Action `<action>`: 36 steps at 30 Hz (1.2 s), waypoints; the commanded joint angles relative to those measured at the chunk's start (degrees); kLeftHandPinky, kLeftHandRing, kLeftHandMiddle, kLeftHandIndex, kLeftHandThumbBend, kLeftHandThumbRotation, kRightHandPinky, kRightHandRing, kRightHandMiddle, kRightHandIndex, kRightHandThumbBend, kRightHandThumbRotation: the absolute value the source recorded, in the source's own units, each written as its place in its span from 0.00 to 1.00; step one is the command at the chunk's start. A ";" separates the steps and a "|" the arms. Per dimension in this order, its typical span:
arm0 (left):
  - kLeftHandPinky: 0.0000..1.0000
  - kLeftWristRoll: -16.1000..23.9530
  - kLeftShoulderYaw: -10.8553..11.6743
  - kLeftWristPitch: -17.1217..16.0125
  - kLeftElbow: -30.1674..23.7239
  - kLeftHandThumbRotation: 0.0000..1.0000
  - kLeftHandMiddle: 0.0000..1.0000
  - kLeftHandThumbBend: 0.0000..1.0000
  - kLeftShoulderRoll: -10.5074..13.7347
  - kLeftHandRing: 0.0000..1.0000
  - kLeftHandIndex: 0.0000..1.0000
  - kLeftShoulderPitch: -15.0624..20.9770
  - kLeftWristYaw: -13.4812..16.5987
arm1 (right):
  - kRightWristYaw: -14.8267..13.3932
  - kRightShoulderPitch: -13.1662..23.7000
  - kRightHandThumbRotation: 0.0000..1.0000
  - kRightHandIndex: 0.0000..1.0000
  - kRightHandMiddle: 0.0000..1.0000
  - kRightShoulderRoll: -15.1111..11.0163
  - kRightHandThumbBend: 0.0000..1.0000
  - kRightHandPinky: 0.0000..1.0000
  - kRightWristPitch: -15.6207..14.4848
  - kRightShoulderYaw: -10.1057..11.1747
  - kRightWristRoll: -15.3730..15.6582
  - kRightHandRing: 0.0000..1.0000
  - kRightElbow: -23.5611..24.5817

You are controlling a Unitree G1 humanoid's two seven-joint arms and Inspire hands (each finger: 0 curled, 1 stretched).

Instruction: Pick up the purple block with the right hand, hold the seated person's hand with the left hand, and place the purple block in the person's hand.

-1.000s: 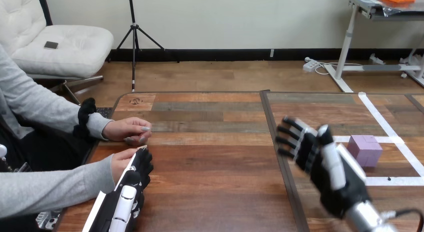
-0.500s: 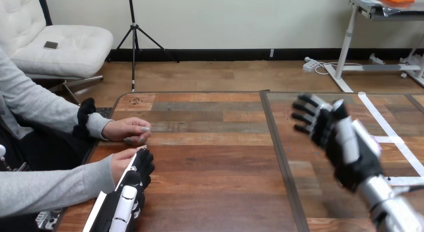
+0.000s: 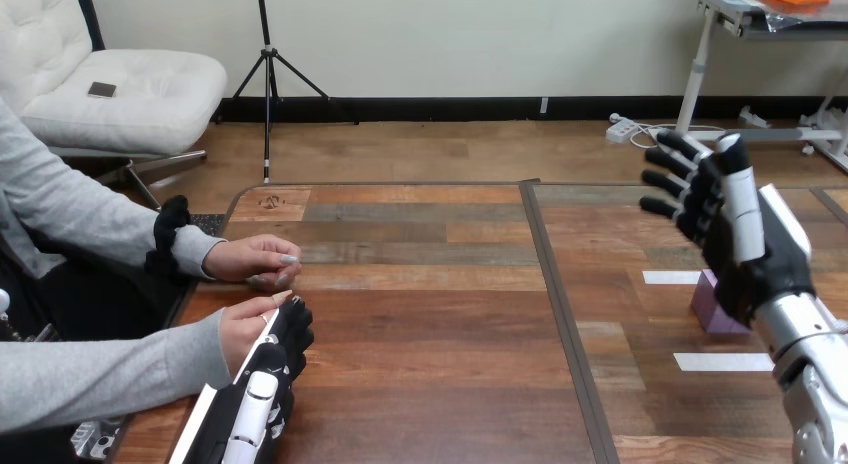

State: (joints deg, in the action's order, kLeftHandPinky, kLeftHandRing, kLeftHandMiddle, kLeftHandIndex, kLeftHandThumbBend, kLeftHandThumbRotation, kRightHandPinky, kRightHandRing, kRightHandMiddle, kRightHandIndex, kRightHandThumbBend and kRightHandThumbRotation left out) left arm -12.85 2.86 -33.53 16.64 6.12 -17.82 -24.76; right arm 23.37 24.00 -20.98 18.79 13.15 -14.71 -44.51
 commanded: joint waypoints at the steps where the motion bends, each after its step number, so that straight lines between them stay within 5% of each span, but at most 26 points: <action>1: 1.00 -0.71 -0.37 -1.36 0.27 1.00 0.97 0.53 -0.61 0.98 0.97 4.03 -0.69 | -1.58 10.45 1.00 0.89 0.89 -3.18 0.88 0.84 2.70 1.68 1.07 0.89 -5.48; 11: 1.00 0.26 -0.35 -1.77 -0.30 1.00 0.98 0.48 -0.64 0.98 0.98 3.41 0.04 | -6.02 16.61 1.00 0.88 0.88 -7.53 0.89 0.83 3.59 2.38 3.93 0.89 -15.07; 28: 1.00 -0.50 -0.20 -2.06 -0.03 1.00 0.97 0.50 -0.59 0.98 0.97 3.31 -0.72 | -12.90 20.97 1.00 0.86 0.85 -10.78 0.89 0.81 1.79 1.95 7.13 0.86 -23.17; 36: 1.00 0.05 -0.04 -2.23 -0.08 1.00 0.97 0.52 -0.38 0.97 0.97 3.10 -0.49 | -13.75 21.45 1.00 0.88 0.87 -11.70 0.86 0.83 1.83 2.11 7.69 0.88 -25.39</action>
State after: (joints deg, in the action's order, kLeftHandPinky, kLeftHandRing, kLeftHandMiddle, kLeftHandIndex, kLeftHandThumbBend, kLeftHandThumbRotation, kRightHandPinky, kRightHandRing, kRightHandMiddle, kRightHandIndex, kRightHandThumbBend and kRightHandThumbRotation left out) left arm -12.86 2.88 -33.64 16.65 6.06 -17.87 -25.10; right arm 10.77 37.19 -29.89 19.67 14.18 -7.49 -68.39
